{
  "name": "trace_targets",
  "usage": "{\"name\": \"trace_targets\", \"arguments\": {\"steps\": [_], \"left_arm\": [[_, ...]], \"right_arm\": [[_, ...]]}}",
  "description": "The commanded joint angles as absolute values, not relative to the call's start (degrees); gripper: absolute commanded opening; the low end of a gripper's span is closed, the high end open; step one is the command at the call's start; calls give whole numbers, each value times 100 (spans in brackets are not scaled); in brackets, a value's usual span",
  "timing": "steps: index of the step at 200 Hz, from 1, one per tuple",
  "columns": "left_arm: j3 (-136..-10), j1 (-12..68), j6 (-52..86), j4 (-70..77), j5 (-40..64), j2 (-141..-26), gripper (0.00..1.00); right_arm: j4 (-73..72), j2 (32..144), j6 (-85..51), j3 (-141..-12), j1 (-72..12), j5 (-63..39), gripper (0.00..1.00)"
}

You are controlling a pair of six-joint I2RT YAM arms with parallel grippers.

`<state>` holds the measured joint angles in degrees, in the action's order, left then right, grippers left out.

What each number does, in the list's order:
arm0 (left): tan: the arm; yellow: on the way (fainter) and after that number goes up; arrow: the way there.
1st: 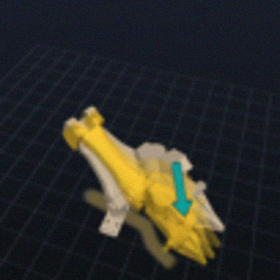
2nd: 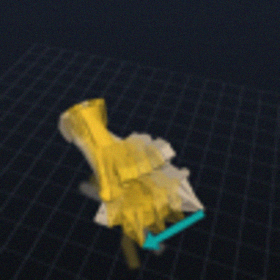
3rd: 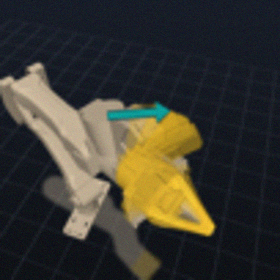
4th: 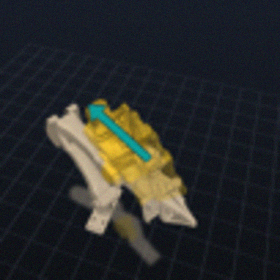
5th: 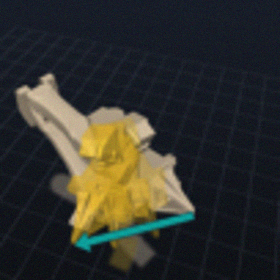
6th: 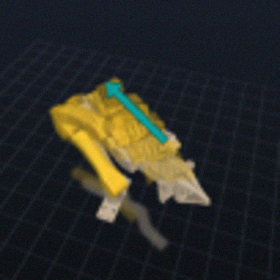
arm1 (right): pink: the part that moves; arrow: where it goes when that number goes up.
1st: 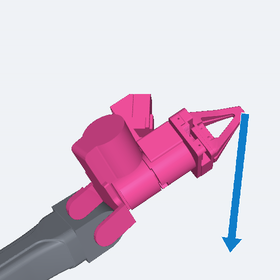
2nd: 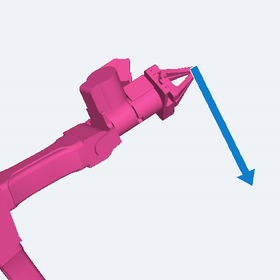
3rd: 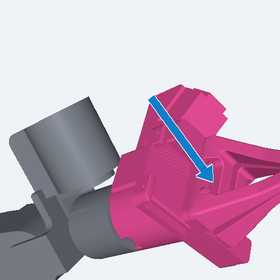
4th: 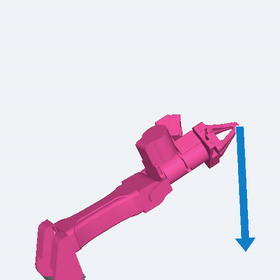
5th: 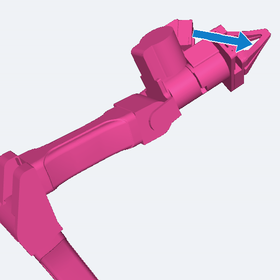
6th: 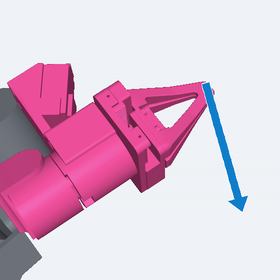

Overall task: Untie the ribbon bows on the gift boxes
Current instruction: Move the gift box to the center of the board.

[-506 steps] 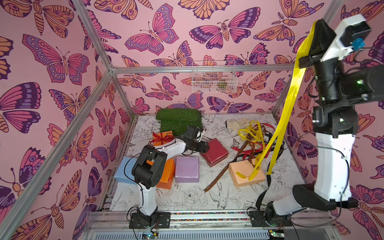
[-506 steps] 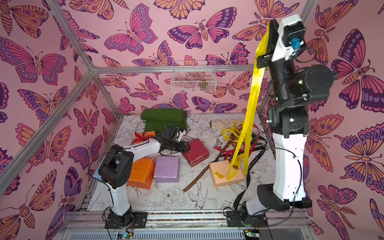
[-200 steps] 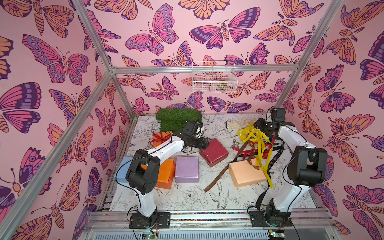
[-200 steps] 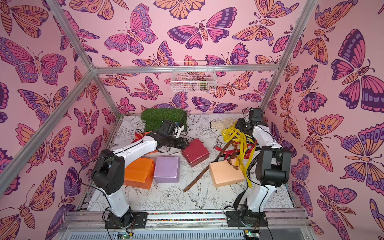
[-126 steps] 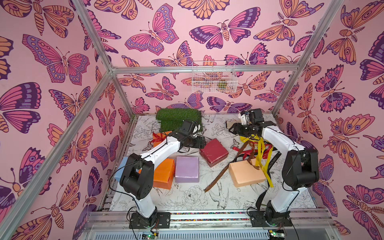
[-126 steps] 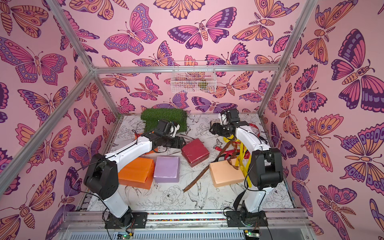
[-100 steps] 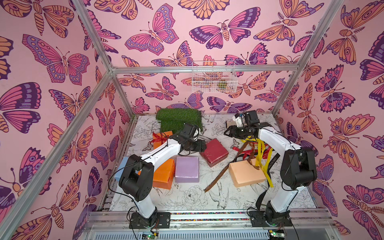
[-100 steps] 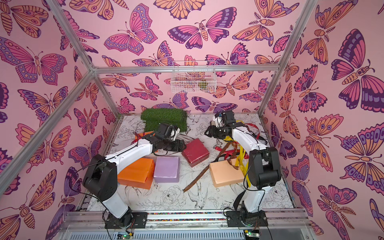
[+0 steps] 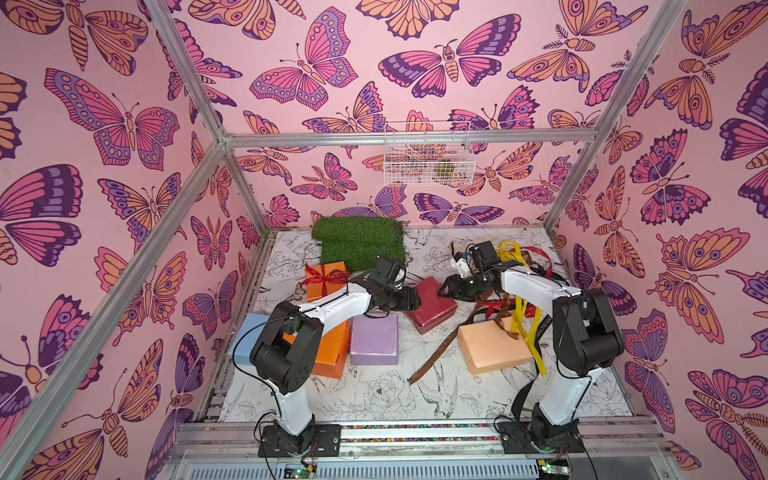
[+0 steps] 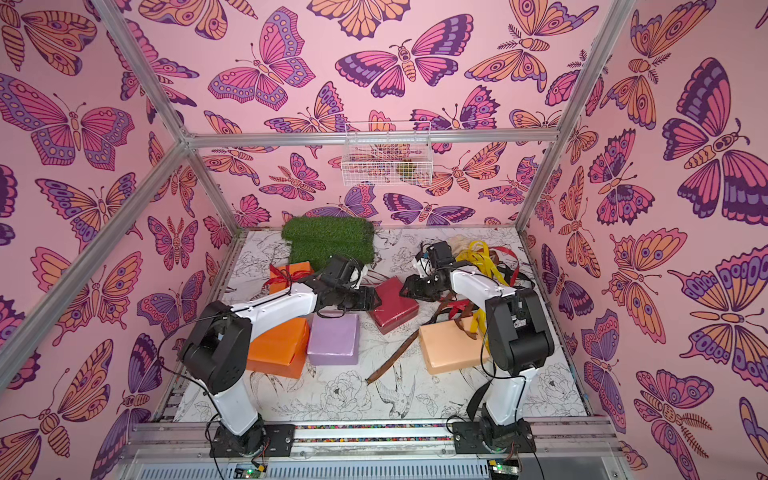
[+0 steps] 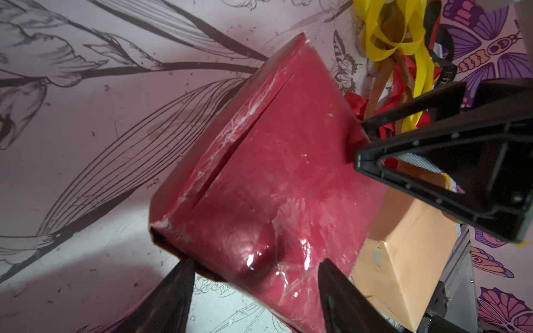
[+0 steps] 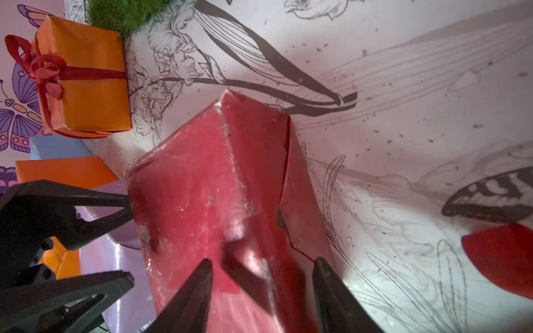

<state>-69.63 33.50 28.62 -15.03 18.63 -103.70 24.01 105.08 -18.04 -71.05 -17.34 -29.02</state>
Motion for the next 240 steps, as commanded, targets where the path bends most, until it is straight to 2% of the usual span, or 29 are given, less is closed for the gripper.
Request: {"name": "trace_targets", "arguments": {"steps": [1, 41, 76, 125, 200, 240], "left_arm": [[-7116, 3366, 2986, -1372, 2066, -10502, 68], [-7253, 3363, 3070, -1098, 2291, -10755, 61], [-7691, 3357, 2977, -814, 2545, -11172, 50], [-8882, 3276, 2772, -751, 2845, -12062, 46], [-11208, 3202, 2790, -470, 3410, -13829, 46], [-11312, 3043, 2937, -477, 3330, -13972, 48]], "right_arm": [[2092, 10474, -1923, -6958, -1740, -2918, 56], [1838, 10389, -2048, -6847, -1744, -3151, 53], [1669, 10405, -2231, -6871, -1668, -3016, 51], [1375, 10517, -2453, -7143, -1139, -3000, 50], [1300, 11584, -2568, -8636, -755, -3033, 48], [1465, 11981, -2594, -9057, -478, -3321, 48]]}}
